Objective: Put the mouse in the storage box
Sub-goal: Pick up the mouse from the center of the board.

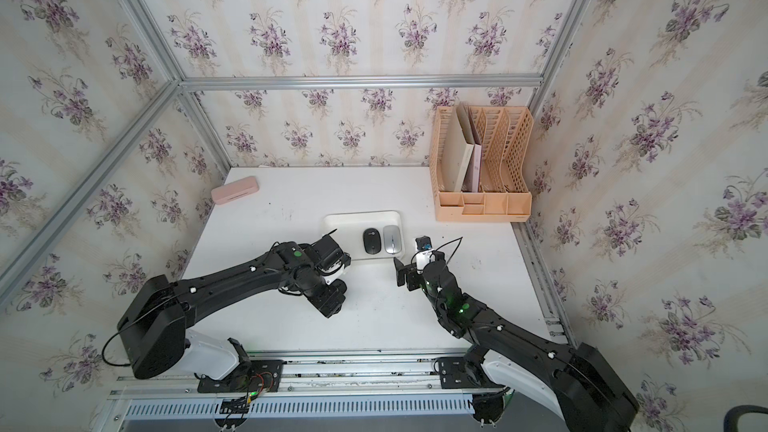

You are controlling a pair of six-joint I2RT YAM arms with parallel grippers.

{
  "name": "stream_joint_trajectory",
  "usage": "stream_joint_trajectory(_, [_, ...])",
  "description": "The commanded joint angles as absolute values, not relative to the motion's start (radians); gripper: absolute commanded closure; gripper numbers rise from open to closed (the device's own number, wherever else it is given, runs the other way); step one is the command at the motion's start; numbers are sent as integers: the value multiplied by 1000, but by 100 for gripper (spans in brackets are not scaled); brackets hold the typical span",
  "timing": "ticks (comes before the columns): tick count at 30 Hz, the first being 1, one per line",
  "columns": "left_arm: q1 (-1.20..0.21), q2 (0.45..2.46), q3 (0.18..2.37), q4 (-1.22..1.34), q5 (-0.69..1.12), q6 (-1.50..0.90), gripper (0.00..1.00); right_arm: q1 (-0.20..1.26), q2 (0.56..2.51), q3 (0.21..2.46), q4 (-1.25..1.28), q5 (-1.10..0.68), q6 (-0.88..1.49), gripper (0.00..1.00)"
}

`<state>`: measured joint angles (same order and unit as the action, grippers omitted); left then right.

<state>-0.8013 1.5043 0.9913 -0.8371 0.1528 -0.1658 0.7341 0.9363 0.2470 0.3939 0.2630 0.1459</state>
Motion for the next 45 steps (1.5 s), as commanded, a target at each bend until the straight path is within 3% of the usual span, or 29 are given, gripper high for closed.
stream_joint_trajectory(1, [-812,1537,996,-774,130,-152,1,735,923,214,530,199,78,0])
stream_joint_trajectory(7, [-813,1605,994,-746,59,-147,1,735,867,107,704,160,65,0])
stream_joint_trajectory(20, [-813,1665,982,-713,19,-155,0,735,839,89,735,158,49,0])
stream_joint_trajectory(28, [-813,1673,977,-702,32,-164,14,735,811,77,736,160,54,0])
stream_joint_trajectory(31, [-813,1677,975,-701,38,-167,26,735,808,77,735,160,54,0])
stream_joint_trajectory(41, [-813,1638,985,-733,13,-194,38,735,814,77,743,153,55,0])
stream_joint_trajectory(45, [-814,1605,1033,-798,11,-218,37,735,817,76,745,156,55,0])
